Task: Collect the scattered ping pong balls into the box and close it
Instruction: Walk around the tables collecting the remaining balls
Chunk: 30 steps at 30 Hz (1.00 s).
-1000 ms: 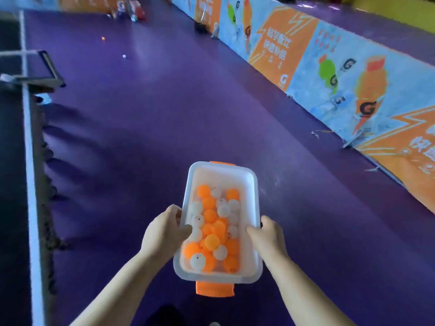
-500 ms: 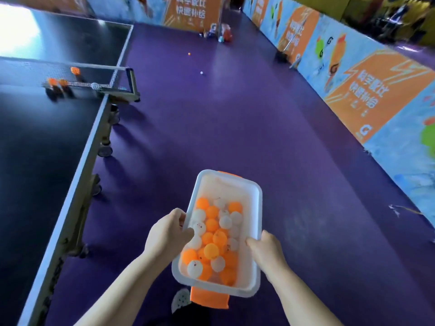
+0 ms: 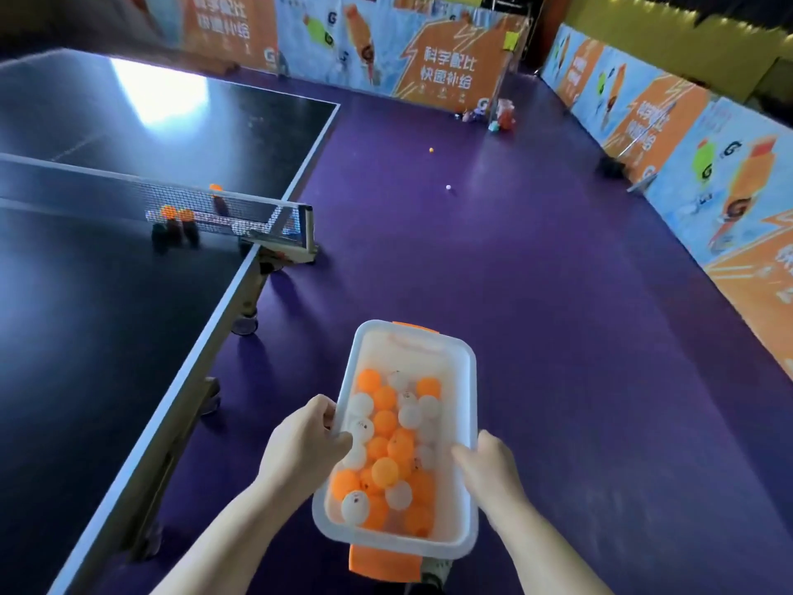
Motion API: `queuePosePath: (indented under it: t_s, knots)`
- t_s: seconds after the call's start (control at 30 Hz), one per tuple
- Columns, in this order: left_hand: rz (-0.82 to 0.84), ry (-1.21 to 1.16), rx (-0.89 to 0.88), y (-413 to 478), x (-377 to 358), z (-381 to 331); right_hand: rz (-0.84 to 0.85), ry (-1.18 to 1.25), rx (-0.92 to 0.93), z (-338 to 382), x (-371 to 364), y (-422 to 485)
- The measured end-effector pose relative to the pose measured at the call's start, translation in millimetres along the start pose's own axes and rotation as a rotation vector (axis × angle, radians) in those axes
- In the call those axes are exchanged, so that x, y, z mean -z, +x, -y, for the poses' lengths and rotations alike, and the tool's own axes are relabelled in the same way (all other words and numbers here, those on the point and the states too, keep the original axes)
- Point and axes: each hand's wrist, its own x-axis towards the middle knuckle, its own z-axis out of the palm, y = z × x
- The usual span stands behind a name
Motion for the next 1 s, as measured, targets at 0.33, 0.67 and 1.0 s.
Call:
queuePosePath:
  t_s: [0.33, 0.67, 1.0]
  knots:
    - [-0.148, -0.086, 0.135, 209, -19, -84, 0.168, -0.031, 0.141, 120, 36, 250]
    - [-0.178, -0.112, 0.252, 400, -18, -134, 0.262, -0.136, 0.202, 235, 34, 447]
    - [-0.122, -0.097, 0.168, 647, 16, -171, 0.175, -0.187, 0.206, 379, 22, 626]
